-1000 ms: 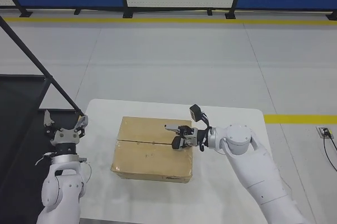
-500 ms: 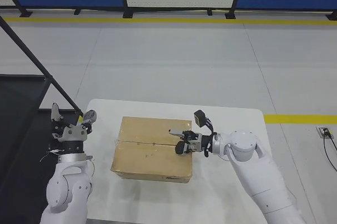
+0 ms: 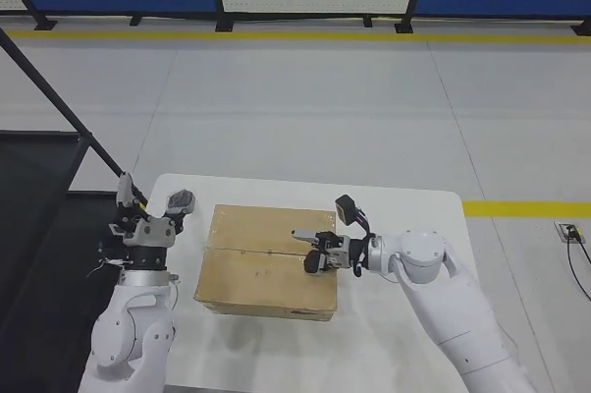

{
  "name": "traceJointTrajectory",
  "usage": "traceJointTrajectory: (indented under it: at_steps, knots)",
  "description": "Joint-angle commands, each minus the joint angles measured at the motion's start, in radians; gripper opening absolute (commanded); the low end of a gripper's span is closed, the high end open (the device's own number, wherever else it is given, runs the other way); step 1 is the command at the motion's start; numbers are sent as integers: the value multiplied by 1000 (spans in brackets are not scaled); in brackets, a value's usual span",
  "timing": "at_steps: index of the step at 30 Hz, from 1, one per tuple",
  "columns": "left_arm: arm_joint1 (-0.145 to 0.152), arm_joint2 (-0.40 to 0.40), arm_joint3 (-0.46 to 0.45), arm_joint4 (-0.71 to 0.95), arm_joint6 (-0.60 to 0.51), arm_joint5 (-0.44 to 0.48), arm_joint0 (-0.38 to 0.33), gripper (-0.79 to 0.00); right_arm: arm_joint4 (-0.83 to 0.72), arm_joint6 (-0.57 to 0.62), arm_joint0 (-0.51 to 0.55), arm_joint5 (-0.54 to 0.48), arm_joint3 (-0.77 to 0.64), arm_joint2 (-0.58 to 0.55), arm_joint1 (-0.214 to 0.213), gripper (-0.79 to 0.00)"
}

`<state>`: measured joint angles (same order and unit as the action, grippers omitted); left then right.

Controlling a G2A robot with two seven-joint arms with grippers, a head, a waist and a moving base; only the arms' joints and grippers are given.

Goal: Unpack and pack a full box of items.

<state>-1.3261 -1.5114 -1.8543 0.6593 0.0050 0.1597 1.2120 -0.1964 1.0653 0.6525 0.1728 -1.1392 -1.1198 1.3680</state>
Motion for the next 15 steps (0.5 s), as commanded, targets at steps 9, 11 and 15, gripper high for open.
traceJointTrajectory:
  at_steps: [9, 11, 15]
  knots:
    - [-15, 137, 88, -111, 17, -36, -61, 0, -1, -22, 22, 2, -38, 1, -9, 0]
    - [-19, 162, 108, -127, 19, -37, -69, 0, -5, -25, 30, -4, -47, -6, -12, 0]
    - [-25, 197, 125, -148, 16, -36, -70, 0, -5, -37, 50, -18, -80, -16, -18, 0]
